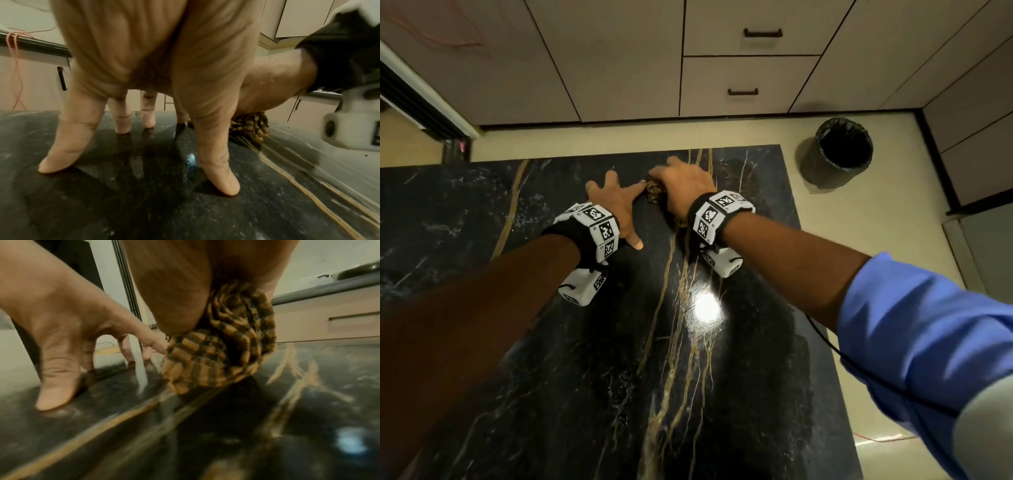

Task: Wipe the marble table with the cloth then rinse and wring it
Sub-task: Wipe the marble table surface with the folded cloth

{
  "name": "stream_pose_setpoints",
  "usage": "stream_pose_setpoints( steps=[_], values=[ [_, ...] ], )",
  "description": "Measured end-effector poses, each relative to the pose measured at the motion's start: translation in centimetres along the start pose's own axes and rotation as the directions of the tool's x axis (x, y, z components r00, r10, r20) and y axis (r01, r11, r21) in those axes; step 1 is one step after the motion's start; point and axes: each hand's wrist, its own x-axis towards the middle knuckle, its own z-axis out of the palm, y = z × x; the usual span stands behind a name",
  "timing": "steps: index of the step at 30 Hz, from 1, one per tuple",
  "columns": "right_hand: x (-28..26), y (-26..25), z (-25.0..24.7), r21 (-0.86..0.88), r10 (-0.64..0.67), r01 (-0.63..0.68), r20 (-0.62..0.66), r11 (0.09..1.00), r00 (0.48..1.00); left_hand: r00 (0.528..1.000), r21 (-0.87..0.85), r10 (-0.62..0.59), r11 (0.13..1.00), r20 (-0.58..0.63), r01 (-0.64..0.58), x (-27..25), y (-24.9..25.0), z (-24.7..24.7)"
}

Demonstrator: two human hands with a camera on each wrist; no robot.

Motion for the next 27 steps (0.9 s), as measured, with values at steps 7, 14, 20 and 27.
stream_pose_setpoints(
  steps=[7,14,20,27],
  values=[
    [-0.3,10.4,-3.6,-0.026,0.289,-0.29,-0.041,0.957,0.957,1.0,-0.012,0.006,1.0,0.028,-0.006,-0.6,1.2,-0.9],
    [2.1,7.9,-2.5,0.081,0.132,-0.126,-0.079,0.989,0.988,0.997,-0.18,0.038,0.982,-0.073,-0.051,1.6,4.0,-2.3],
    [3.2,8.7,-2.1,0.003,0.118,-0.118,0.005,0.993,0.993,0.993,-0.193,0.094,0.975,-0.071,-0.106,2.6,7.0,-1.6],
    [-0.3,19.0,-5.3,-0.017,0.299,-0.3,-0.017,0.954,0.954,0.991,-0.159,0.104,0.98,-0.089,-0.118,2.3,7.2,-1.1]
  ],
)
